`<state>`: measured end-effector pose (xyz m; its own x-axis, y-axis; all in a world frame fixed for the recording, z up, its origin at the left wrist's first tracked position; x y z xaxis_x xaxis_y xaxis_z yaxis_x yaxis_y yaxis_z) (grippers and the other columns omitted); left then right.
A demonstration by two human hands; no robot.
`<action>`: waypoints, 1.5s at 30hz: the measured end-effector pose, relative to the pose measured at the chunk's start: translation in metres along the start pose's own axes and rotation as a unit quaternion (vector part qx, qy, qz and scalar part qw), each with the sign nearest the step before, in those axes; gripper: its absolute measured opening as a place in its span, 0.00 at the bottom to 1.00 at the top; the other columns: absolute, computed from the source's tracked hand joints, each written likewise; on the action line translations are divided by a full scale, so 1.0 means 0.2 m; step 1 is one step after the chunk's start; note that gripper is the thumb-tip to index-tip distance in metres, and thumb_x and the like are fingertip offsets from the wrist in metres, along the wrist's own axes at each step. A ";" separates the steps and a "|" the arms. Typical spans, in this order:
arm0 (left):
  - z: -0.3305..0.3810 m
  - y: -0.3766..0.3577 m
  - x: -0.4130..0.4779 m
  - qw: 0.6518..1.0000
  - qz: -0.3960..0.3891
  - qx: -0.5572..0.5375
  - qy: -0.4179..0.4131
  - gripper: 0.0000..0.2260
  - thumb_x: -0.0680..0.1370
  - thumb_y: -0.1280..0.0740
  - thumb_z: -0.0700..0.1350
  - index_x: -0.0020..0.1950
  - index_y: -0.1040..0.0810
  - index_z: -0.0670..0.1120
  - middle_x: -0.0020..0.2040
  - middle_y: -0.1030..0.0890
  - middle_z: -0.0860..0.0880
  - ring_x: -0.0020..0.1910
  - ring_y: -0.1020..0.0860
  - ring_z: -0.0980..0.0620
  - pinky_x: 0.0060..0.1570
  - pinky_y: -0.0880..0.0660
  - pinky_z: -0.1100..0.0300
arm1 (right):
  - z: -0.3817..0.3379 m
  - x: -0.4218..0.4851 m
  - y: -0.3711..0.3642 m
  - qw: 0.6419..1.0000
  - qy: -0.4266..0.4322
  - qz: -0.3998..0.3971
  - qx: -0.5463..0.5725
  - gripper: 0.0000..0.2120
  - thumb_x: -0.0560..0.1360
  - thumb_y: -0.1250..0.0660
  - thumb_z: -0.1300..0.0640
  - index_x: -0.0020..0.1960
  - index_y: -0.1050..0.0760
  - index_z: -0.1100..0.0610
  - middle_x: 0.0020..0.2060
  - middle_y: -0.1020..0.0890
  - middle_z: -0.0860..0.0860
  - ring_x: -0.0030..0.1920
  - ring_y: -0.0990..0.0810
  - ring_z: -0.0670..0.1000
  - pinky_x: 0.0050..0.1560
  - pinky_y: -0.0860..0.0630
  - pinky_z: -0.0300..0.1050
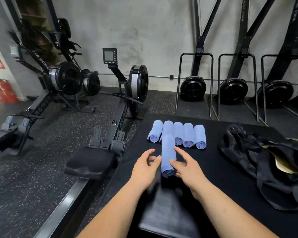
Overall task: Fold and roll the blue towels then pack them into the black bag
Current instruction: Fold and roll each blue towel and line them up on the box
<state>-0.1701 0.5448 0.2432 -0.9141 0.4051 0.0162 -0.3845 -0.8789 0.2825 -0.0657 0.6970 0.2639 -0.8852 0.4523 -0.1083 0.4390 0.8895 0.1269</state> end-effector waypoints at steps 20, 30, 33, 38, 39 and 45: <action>-0.37 -0.04 0.45 0.905 0.080 0.402 -0.114 0.34 0.83 0.49 0.69 0.85 0.42 0.52 0.85 0.44 0.51 0.85 0.57 0.50 0.83 0.49 0.49 | -0.15 1.10 -0.06 0.981 -0.003 0.093 -0.172 0.26 0.81 0.33 0.46 0.77 0.32 0.37 0.65 0.22 0.47 0.56 0.21 0.54 0.57 0.23 0.48; -0.39 -0.07 0.46 0.895 0.079 0.426 -0.102 0.35 0.83 0.50 0.69 0.85 0.42 0.52 0.86 0.47 0.51 0.85 0.60 0.53 0.82 0.48 0.50 | -0.13 1.36 -0.18 0.938 -0.012 0.112 -0.329 0.25 0.82 0.41 0.50 0.79 0.33 0.48 0.72 0.27 0.53 0.68 0.27 0.59 0.62 0.27 0.53; -0.39 -0.07 0.46 0.894 0.076 0.429 -0.100 0.35 0.83 0.50 0.69 0.85 0.41 0.51 0.85 0.45 0.50 0.85 0.59 0.52 0.82 0.49 0.51 | -0.10 1.36 -0.21 0.918 -0.007 0.124 -0.377 0.22 0.82 0.42 0.49 0.75 0.31 0.50 0.67 0.26 0.57 0.64 0.27 0.60 0.57 0.28 0.54; -0.39 -0.06 0.45 0.896 0.078 0.426 -0.100 0.34 0.83 0.49 0.69 0.84 0.40 0.51 0.85 0.43 0.50 0.85 0.57 0.51 0.82 0.48 0.51 | -0.09 1.30 -0.20 0.887 0.021 0.146 -0.438 0.25 0.85 0.44 0.43 0.80 0.35 0.48 0.72 0.31 0.58 0.72 0.35 0.61 0.66 0.31 0.57; -0.39 -0.06 0.45 0.895 0.078 0.427 -0.101 0.34 0.83 0.49 0.69 0.84 0.40 0.51 0.85 0.43 0.50 0.85 0.57 0.51 0.82 0.48 0.51 | -0.09 1.29 -0.20 0.886 0.038 0.143 -0.440 0.26 0.85 0.44 0.42 0.81 0.37 0.47 0.74 0.33 0.56 0.73 0.36 0.61 0.68 0.31 0.57; -0.39 -0.07 0.46 0.894 0.076 0.430 -0.101 0.35 0.83 0.50 0.69 0.84 0.41 0.51 0.85 0.43 0.50 0.85 0.56 0.51 0.82 0.47 0.50 | -0.05 1.23 -0.18 0.844 0.086 0.079 -0.524 0.28 0.85 0.47 0.37 0.82 0.41 0.45 0.81 0.40 0.50 0.75 0.38 0.59 0.69 0.32 0.56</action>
<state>-0.2589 0.5742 0.1651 -0.8720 0.4117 0.2648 0.0615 -0.4445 0.8937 -0.3011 0.7756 0.2417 -0.8768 0.4645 0.1244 0.2565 0.2328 0.9381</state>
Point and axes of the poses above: each hand's wrist, its own x-axis towards the middle knuckle, its own y-axis out of the back of the hand, z = x × y, the point moved 3 cm from there along x, towards the middle knuckle
